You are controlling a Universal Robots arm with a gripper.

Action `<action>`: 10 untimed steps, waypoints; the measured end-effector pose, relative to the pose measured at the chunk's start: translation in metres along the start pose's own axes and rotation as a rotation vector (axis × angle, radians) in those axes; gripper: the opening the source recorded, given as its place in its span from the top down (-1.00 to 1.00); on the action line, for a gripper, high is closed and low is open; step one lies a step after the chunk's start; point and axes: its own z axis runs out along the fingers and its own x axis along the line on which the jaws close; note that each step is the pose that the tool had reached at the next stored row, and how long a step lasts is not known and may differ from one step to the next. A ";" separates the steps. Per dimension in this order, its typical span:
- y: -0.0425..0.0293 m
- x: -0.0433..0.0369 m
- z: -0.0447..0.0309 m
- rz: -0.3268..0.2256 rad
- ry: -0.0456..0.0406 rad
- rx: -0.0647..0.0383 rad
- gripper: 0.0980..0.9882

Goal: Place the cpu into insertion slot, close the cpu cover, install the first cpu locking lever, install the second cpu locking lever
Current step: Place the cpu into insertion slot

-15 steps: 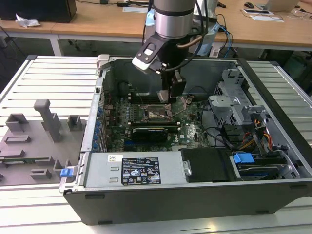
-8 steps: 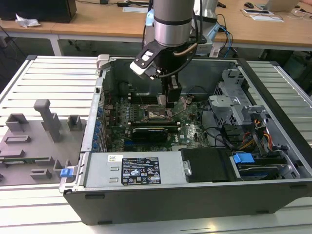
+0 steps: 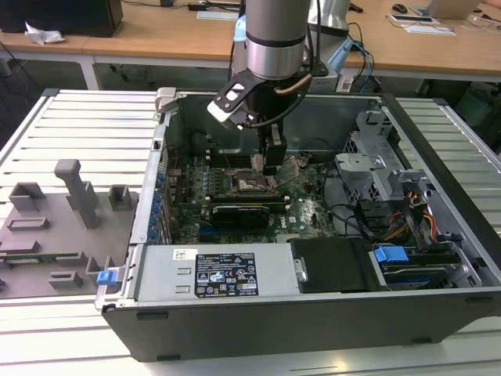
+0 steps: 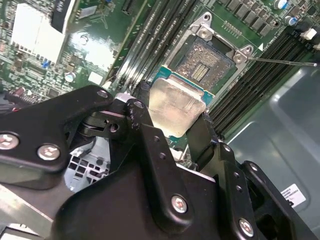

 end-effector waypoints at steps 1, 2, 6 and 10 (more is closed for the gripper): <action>0.0000 0.0007 0.0010 0.000 0.0000 0.000 0.01; 0.0000 0.0012 0.0021 0.000 0.0001 0.000 0.01; -0.0002 0.0018 0.0047 0.000 0.0001 0.002 0.01; -0.0005 0.0019 0.0090 0.000 0.0001 0.005 0.01</action>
